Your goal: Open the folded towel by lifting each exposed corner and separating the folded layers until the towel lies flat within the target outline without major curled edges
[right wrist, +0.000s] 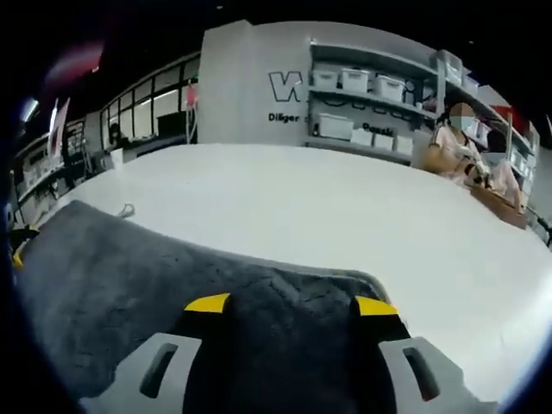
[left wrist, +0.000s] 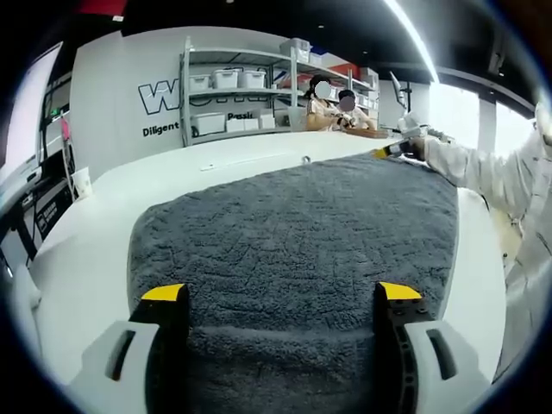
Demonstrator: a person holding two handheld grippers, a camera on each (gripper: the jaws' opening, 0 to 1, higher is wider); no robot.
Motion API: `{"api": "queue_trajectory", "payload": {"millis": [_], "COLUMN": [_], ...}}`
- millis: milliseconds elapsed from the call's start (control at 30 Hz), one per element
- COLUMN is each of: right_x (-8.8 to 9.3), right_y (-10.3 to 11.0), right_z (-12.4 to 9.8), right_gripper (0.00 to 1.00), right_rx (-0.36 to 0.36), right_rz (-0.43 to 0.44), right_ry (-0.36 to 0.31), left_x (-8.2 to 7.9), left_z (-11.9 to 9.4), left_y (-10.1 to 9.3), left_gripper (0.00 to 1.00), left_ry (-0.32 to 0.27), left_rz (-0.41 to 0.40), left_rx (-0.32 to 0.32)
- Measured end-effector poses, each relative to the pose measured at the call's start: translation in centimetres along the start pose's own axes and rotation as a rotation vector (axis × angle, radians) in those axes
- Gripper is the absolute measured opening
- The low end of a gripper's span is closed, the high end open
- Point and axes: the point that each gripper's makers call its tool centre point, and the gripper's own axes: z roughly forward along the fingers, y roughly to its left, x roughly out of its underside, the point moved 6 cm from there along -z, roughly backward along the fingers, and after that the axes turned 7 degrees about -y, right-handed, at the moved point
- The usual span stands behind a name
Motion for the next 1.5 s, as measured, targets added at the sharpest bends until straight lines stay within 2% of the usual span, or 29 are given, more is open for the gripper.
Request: {"api": "queue_trajectory", "payload": {"millis": [133, 267, 333, 467, 600, 667, 833, 933, 967, 1133, 1267, 1500], "right_x": [-0.6, -1.1, -1.3, -1.7, -1.6, -1.2, 0.0, 0.7, 0.9, 2.3, 3.2, 5.2], "right_y": [0.7, 1.5, 2.1, 2.4, 2.7, 3.0, 3.2, 3.5, 3.6, 4.4, 4.9, 5.7], "right_z": [-1.0, -2.1, -3.1, -4.6, -6.3, -7.3, -9.7, -11.0, -11.4, -13.7, -15.2, -17.3], "right_gripper": [0.56, 0.69, 0.72, 0.73, 0.78, 0.82, 0.9, 0.99, 0.99, 0.99, 0.99, 0.99], "right_rx": [-0.019, -0.064, -0.074, -0.101, -0.114, -0.128, -0.153, -0.169, -0.174, -0.202, -0.219, -0.226], "right_rz": [-0.022, -0.08, -0.1, -0.059, -0.054, -0.072, -0.084, -0.1, -0.11, -0.134, -0.123, -0.162], "right_ry": [-0.008, -0.008, -0.008, -0.04, -0.052, -0.037, -0.007, 0.001, 0.003, 0.018, 0.023, 0.055], "left_x": [0.0, 0.0, 0.0, -0.1, -0.6, -0.9, -1.8, -1.6, -1.3, -1.0, -1.1, -0.7], "left_z": [0.0, 0.0, 0.0, -0.1, -0.3, -0.6, -1.8, -2.3, -2.5, -3.2, -3.8, -4.1], "left_y": [0.0, 0.0, -0.1, -0.1, -0.3, -0.4, -0.4, -0.7, -0.8, -1.6, -2.0, -2.9], "left_gripper": [0.88, 0.87, 0.87, 0.87, 0.96, 0.97, 0.99, 0.99, 0.99, 0.99, 0.99, 0.99], "left_ry": [0.001, 0.004, 0.006, 0.007, 0.003, 0.0, -0.058, -0.048, -0.032, -0.037, -0.041, -0.031], "left_rz": [0.0, 0.002, 0.001, 0.001, 0.014, 0.013, -0.043, -0.066, -0.079, -0.08, -0.079, -0.075], "left_rx": [-0.001, -0.002, -0.005, -0.006, -0.022, -0.031, -0.056, -0.062, -0.061, -0.052, -0.07, -0.089]}}
